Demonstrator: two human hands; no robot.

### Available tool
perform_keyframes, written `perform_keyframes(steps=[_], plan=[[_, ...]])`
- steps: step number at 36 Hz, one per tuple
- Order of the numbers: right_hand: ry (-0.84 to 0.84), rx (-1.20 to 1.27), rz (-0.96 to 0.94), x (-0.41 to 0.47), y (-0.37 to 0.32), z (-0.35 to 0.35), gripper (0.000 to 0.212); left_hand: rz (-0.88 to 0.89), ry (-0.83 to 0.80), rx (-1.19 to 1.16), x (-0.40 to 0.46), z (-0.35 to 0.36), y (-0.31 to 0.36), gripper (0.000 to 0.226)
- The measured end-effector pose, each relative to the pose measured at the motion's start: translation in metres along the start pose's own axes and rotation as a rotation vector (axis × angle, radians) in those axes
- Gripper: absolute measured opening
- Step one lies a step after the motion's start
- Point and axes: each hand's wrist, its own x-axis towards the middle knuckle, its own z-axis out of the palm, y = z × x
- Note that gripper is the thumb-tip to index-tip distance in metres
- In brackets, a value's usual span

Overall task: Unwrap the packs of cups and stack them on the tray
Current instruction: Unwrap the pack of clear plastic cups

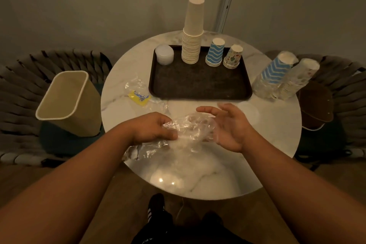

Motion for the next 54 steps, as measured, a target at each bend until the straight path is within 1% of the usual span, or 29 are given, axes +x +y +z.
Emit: perform_keyframes(steps=[1,2,4,6,9,10,12,14,16,19,21,22,24,26,28,31,33,35,37,38,40,41,43,44,45,46,48,51,54], plan=[[0.012,0.006,0.041,-0.003,-0.001,0.0,0.076,0.006,0.012,0.023,0.001,0.001,0.0,0.025],[0.037,-0.057,0.07,-0.005,0.0,0.002,0.076,0.01,0.021,0.04,0.002,0.004,0.0,0.023],[0.115,-0.301,0.073,-0.004,0.008,0.008,0.057,0.023,0.024,0.03,0.005,0.011,0.003,0.02],[0.173,-0.426,0.04,-0.002,0.014,0.015,0.044,0.017,0.005,0.018,0.004,0.012,0.003,0.023],[0.17,-0.315,-0.028,-0.002,0.016,0.013,0.04,-0.002,-0.05,0.012,-0.005,0.006,-0.002,0.038],[0.154,-0.255,-0.046,-0.003,0.015,0.01,0.042,-0.007,-0.047,-0.042,-0.007,0.005,-0.005,0.039],[0.09,-0.155,-0.048,-0.003,0.017,0.007,0.049,-0.006,-0.015,-0.227,-0.008,0.007,-0.01,0.029],[0.037,-0.155,-0.01,-0.003,0.021,0.009,0.05,0.008,0.037,-0.352,-0.007,0.014,-0.007,0.025],[0.052,-0.212,0.008,-0.002,0.026,0.012,0.042,0.041,0.111,-0.35,-0.005,0.019,-0.003,0.03],[0.191,-0.191,-0.054,0.003,0.026,0.02,0.02,0.106,0.319,-0.231,-0.003,0.022,-0.001,0.037],[0.281,-0.098,-0.081,0.01,0.024,0.024,0.018,0.153,0.517,-0.125,-0.001,0.025,-0.003,0.045],[0.319,-0.024,-0.082,0.014,0.024,0.025,0.019,0.224,0.618,-0.022,0.002,0.028,-0.005,0.046],[0.363,0.142,-0.057,0.023,0.025,0.029,0.02,0.36,0.745,0.266,0.006,0.033,-0.011,0.045],[0.355,0.289,-0.012,0.026,0.027,0.034,0.018,0.403,0.811,0.486,0.01,0.038,-0.019,0.046],[0.251,0.373,0.029,0.024,0.029,0.035,0.018,0.421,0.879,0.618,0.013,0.042,-0.026,0.046],[0.084,0.351,0.026,0.023,0.033,0.032,0.039,0.5,0.908,0.823,0.017,0.049,-0.03,0.038],[0.112,0.287,-0.001,0.029,0.036,0.032,0.041,0.542,0.833,0.898,0.019,0.053,-0.036,0.043],[0.21,0.221,-0.039,0.035,0.036,0.034,0.035,0.589,0.696,0.905,0.016,0.061,-0.046,0.048],[0.274,0.096,-0.067,0.038,0.033,0.033,0.023,0.549,0.641,0.738,0.007,0.065,-0.048,0.054],[0.275,0.009,-0.073,0.038,0.031,0.031,0.018,0.481,0.681,0.582,0.005,0.064,-0.046,0.057],[0.236,-0.207,-0.059,0.039,0.03,0.025,0.018,0.289,0.768,0.167,0.004,0.059,-0.039,0.057],[0.199,-0.327,-0.059,0.04,0.029,0.024,0.021,0.183,0.749,-0.08,0.005,0.054,-0.035,0.06],[0.13,-0.508,-0.073,0.044,0.029,0.025,0.025,0.042,0.578,-0.522,0.009,0.047,-0.029,0.063],[0.113,-0.568,-0.086,0.046,0.03,0.028,0.025,0.022,0.512,-0.62,0.01,0.045,-0.027,0.055],[0.097,-0.603,-0.097,0.049,0.03,0.032,0.024,0.023,0.503,-0.659,0.009,0.045,-0.024,0.044],[0.078,-0.608,-0.091,0.051,0.031,0.037,0.024,0.014,0.549,-0.692,0.01,0.046,-0.025,0.033],[0.017,-0.548,0.006,0.056,0.033,0.044,0.028,-0.035,0.691,-0.819,0.011,0.044,-0.029,0.019],[-0.069,-0.56,0.147,0.064,0.045,0.045,0.033,-0.12,0.842,-1.005,0.011,0.032,-0.047,0.015],[-0.01,-0.51,0.146,0.078,0.055,0.048,0.022,-0.193,0.903,-1.049,0.011,0.017,-0.065,0.015]])
